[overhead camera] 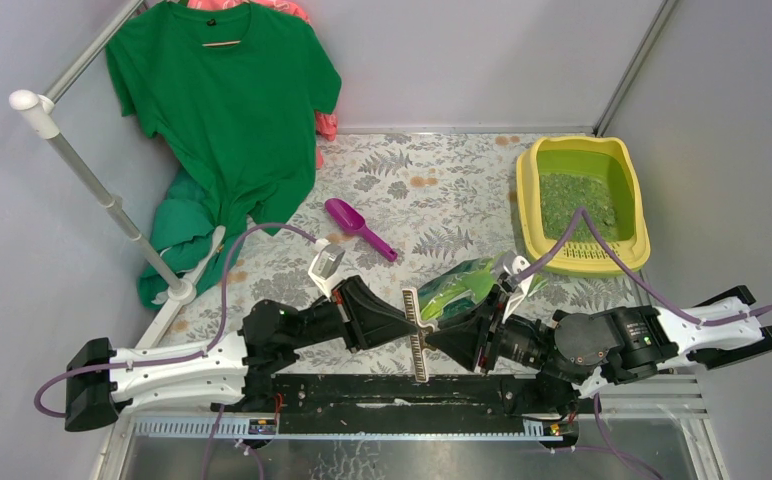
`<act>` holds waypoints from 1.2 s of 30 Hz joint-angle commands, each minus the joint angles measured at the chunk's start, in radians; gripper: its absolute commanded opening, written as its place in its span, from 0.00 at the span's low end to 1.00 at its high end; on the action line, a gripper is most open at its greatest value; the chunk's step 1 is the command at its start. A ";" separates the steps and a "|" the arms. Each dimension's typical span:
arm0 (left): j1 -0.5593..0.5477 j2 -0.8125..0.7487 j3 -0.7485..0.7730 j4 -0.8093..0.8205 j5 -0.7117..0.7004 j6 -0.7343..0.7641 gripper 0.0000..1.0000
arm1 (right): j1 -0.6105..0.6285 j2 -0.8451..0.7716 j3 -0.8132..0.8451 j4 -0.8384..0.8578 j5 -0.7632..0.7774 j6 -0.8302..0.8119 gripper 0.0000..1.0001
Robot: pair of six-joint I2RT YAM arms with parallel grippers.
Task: Fill the litter box with clean litter
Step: Clamp the cat litter bag at the center of the board.
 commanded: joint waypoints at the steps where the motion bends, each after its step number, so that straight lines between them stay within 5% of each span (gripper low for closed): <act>1: 0.006 -0.028 0.023 0.036 -0.002 0.018 0.13 | -0.012 0.006 0.018 0.004 0.018 0.023 0.14; 5: 0.006 -0.066 0.028 -0.023 -0.025 0.038 0.25 | -0.014 -0.002 0.024 -0.016 0.042 0.035 0.00; 22: 0.005 0.032 0.022 0.074 0.042 0.012 0.41 | -0.030 0.009 0.019 0.032 0.047 0.025 0.00; 25: 0.004 0.039 0.014 0.089 0.048 0.008 0.33 | -0.030 -0.003 0.009 0.042 0.060 0.025 0.00; 28: 0.004 0.026 0.008 0.087 0.044 0.012 0.12 | -0.031 -0.010 0.003 0.045 0.065 0.029 0.00; 29: 0.004 0.018 0.005 0.085 0.041 0.012 0.10 | -0.031 -0.010 0.003 0.043 0.066 0.033 0.03; 31: 0.004 0.002 0.001 0.077 0.029 0.012 0.08 | -0.030 -0.007 0.001 0.045 0.054 0.030 0.39; 32: 0.004 -0.006 -0.004 0.076 0.021 0.012 0.08 | -0.031 -0.002 0.003 0.045 0.045 0.031 0.48; 36: 0.004 -0.025 -0.008 0.064 0.009 0.017 0.08 | -0.033 0.028 0.016 0.045 0.017 0.030 0.68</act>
